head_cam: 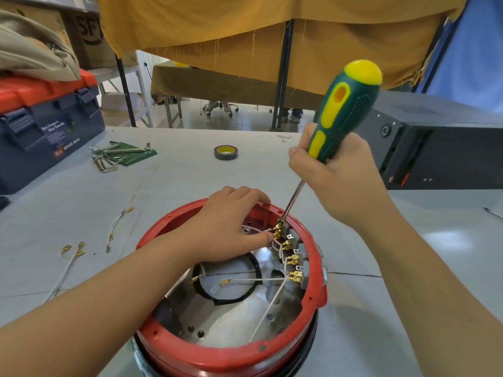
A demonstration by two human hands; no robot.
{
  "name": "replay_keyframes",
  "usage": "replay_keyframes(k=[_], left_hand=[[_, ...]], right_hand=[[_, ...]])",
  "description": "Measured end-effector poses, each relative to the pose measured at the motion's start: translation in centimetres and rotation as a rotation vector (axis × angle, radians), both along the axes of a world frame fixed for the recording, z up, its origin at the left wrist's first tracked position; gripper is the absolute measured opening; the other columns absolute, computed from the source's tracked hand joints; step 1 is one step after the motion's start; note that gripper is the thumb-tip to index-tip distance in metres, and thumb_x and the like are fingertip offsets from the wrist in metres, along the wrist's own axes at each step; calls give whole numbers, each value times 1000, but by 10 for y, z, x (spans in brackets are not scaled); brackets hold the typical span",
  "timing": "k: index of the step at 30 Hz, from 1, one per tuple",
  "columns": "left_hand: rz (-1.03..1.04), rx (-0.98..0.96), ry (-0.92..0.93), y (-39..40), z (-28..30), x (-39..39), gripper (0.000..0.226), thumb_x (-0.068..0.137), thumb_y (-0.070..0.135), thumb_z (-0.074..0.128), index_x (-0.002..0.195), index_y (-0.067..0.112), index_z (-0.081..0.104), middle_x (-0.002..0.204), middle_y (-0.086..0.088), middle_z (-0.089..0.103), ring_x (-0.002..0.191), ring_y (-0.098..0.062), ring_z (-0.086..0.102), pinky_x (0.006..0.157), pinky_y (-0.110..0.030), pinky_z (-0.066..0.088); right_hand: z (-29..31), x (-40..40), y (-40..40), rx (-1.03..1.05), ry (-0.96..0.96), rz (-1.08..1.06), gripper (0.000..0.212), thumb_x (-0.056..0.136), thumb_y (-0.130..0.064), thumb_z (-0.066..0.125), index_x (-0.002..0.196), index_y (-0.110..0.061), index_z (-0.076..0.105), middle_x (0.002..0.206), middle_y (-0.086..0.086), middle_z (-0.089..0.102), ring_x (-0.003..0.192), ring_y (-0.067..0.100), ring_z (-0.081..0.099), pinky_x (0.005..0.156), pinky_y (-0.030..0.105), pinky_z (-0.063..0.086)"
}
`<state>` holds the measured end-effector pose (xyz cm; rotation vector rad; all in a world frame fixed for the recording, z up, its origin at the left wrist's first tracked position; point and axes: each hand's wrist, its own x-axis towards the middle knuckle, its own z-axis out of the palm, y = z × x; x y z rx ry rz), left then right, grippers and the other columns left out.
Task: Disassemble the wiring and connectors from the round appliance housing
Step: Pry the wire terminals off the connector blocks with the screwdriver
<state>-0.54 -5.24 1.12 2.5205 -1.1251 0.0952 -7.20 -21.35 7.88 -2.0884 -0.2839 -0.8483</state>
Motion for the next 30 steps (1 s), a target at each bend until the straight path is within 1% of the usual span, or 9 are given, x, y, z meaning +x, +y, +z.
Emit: replay_keyframes(k=[4, 7, 10, 14, 17, 19, 22, 24, 30], left_hand=[[3, 2, 12, 1, 1, -1, 55, 82, 57, 53, 129, 33, 40, 131, 11, 46, 115, -12, 38, 101, -36, 34], [2, 5, 15, 1, 1, -2, 55, 82, 56, 54, 131, 33, 40, 133, 11, 45, 118, -13, 37, 102, -34, 32], [6, 11, 15, 1, 2, -2, 56, 83, 55, 54, 132, 33, 39, 134, 11, 45, 119, -13, 37, 102, -33, 32], [11, -4, 27, 2, 3, -3, 54, 83, 52, 57, 130, 33, 40, 132, 11, 46, 119, -13, 37, 101, -32, 32], [11, -48, 53, 2, 5, -5, 45, 82, 48, 61, 121, 32, 44, 120, 12, 51, 111, -14, 41, 94, -31, 35], [1, -55, 53, 2, 6, -6, 33, 82, 46, 62, 108, 31, 49, 114, 11, 52, 109, -15, 42, 91, -29, 34], [-7, -17, 58, 2, 8, -7, 18, 83, 46, 63, 88, 30, 56, 132, 8, 46, 122, -15, 36, 99, -28, 29], [-8, -8, 88, 2, 9, -8, 16, 83, 46, 62, 79, 31, 58, 141, 6, 41, 127, -14, 32, 103, -30, 27], [-6, -1, 101, 2, 12, -11, 16, 84, 43, 61, 74, 31, 59, 144, 6, 38, 129, -13, 31, 106, -32, 26]], right_hand=[[0, 10, -3, 64, 43, -31, 29, 79, -20, 56, 59, -5, 40, 52, 2, 32, 51, 14, 32, 50, 28, 29], [-6, 16, -19, 342, 111, -12, 28, 81, -13, 53, 58, -16, 38, 53, -3, 33, 45, 11, 30, 44, 20, 27], [-20, 17, -37, 631, 153, 21, 34, 87, -4, 50, 60, -18, 34, 55, -2, 35, 39, 8, 24, 41, 16, 21], [-33, 18, -45, 774, 149, -9, 22, 73, -15, 53, 60, -15, 36, 47, -4, 36, 37, 11, 22, 42, 15, 20], [-34, 18, -44, 795, 137, -20, 21, 69, -17, 54, 57, -17, 37, 49, -3, 38, 37, 11, 23, 41, 14, 22], [-34, 16, -44, 782, 118, -5, 24, 71, -17, 54, 55, -19, 36, 50, -3, 39, 38, 11, 24, 41, 15, 22], [-34, 9, -41, 741, 67, 7, 29, 74, -18, 54, 50, -24, 40, 49, -5, 40, 38, 10, 28, 40, 14, 25], [-33, 3, -37, 687, 34, 8, 30, 76, -18, 55, 50, -24, 42, 50, -3, 39, 39, 9, 32, 39, 14, 28], [-25, -7, -26, 454, -53, 45, 29, 83, -17, 54, 57, -15, 42, 43, -11, 35, 38, 9, 33, 41, 15, 31]])
